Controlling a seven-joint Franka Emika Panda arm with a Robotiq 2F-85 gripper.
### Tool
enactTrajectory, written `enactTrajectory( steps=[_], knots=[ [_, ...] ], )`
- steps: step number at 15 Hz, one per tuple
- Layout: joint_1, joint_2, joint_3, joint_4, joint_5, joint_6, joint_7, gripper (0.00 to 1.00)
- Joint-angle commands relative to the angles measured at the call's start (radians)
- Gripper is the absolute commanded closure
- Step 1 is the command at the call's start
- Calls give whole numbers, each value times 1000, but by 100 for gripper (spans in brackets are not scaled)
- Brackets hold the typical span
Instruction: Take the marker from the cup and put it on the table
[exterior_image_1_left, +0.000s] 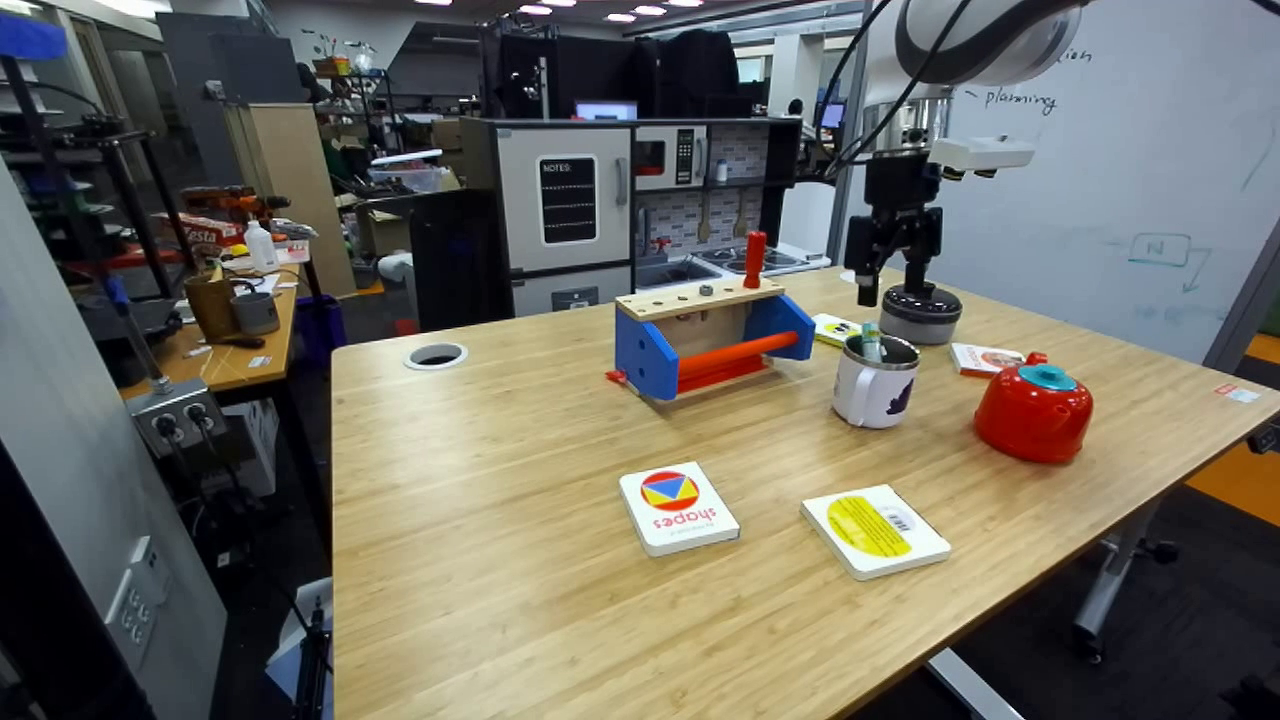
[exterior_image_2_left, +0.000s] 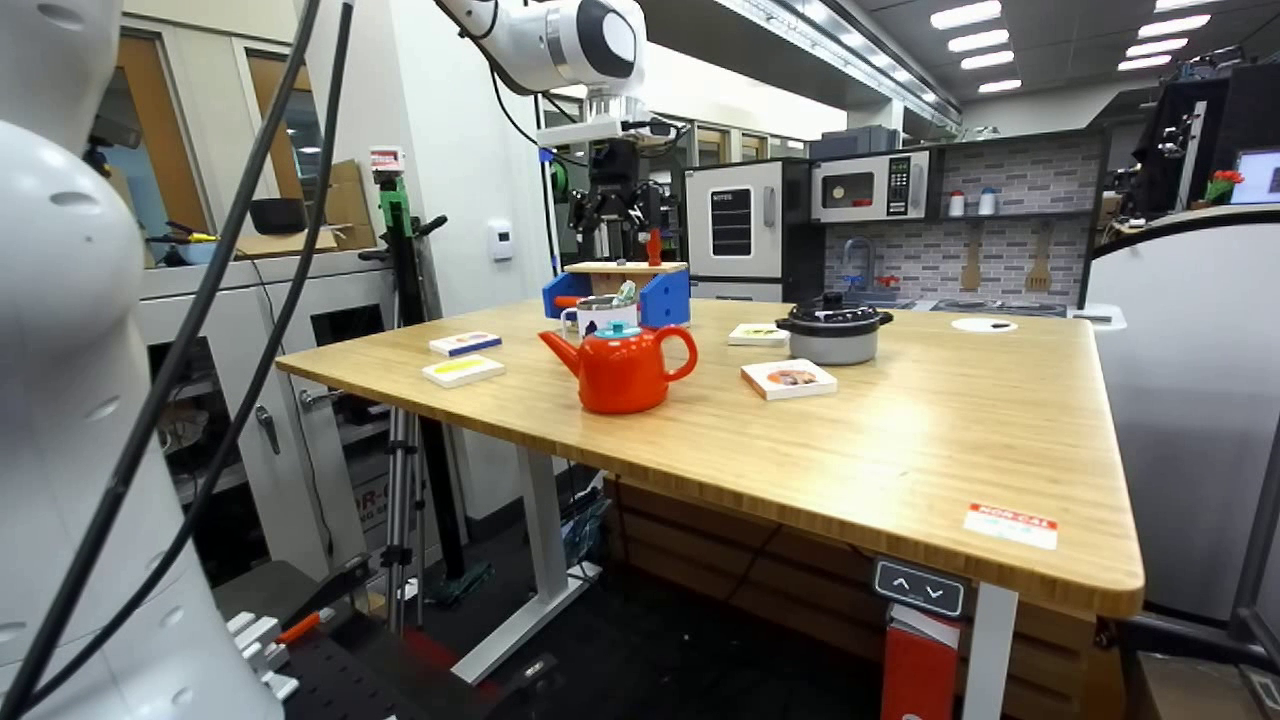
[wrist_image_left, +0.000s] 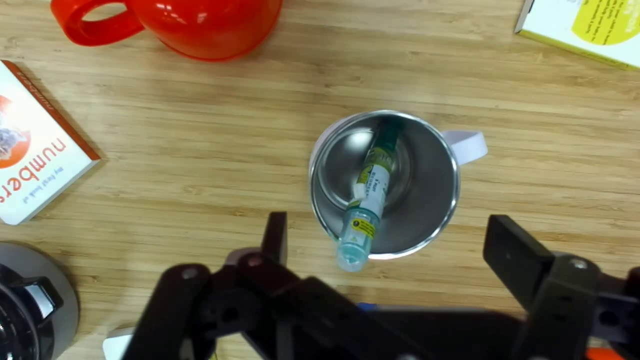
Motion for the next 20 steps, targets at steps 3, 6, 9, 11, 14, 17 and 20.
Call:
enactTrajectory(
  steps=[3, 6, 9, 11, 14, 17, 20],
  knots=[
    [-2, 8, -3, 16, 17, -14, 46, 0],
    [7, 15, -16, 29, 41, -5, 216, 0],
    [19, 20, -18, 40, 78, -14, 381, 0],
    [27, 22, -16, 39, 102, -11, 449, 0],
    [31, 13, -15, 19, 86, 0, 432, 0],
    [31, 13, -18, 20, 87, 0, 439, 0],
    [26, 20, -22, 27, 86, -1, 438, 0]
  ],
)
